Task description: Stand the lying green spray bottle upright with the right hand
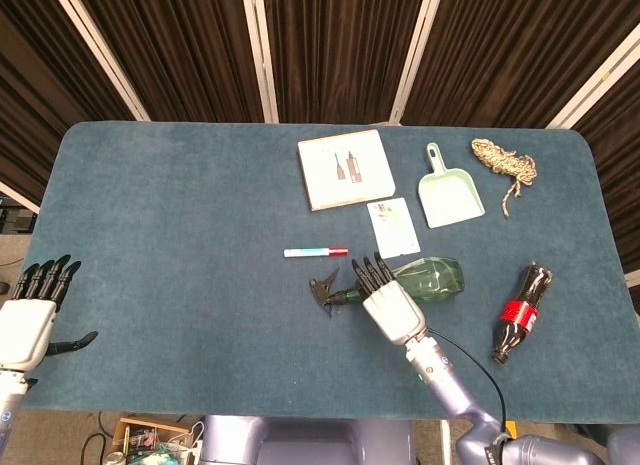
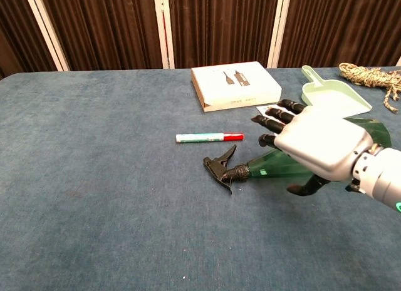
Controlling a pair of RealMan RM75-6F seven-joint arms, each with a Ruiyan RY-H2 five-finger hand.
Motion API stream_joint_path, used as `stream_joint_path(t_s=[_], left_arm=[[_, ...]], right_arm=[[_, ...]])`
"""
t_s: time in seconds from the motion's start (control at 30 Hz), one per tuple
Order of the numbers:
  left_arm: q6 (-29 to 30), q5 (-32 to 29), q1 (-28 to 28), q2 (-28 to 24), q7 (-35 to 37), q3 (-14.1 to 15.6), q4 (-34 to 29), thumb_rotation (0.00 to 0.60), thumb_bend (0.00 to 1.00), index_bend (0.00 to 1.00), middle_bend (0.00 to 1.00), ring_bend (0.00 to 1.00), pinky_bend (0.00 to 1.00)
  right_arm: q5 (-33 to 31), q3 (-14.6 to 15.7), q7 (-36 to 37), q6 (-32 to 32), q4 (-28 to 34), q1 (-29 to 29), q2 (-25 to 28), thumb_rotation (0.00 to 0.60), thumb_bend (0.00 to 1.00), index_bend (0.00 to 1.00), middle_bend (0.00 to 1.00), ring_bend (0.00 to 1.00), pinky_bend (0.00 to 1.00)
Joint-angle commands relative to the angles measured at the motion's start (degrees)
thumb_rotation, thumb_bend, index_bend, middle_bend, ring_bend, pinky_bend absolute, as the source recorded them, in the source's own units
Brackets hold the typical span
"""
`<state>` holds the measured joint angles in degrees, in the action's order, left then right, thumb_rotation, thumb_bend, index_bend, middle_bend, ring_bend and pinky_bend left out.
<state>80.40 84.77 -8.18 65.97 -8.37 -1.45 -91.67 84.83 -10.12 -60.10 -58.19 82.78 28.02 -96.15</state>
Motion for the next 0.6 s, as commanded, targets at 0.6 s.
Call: stream_joint_path(t_s=[0.6], left_arm=[[-5.01,-6.72,-1.81,0.98,-3.38,-1.67,-0.22,0.6,0.1,0.0,0.0,0.0,0.05]], right_arm=[[-3.55,-0.46,6.36,4.46,-11.96,6.19,-1.29,0.6,0.46,0.55,0.0,0.0,0.0]])
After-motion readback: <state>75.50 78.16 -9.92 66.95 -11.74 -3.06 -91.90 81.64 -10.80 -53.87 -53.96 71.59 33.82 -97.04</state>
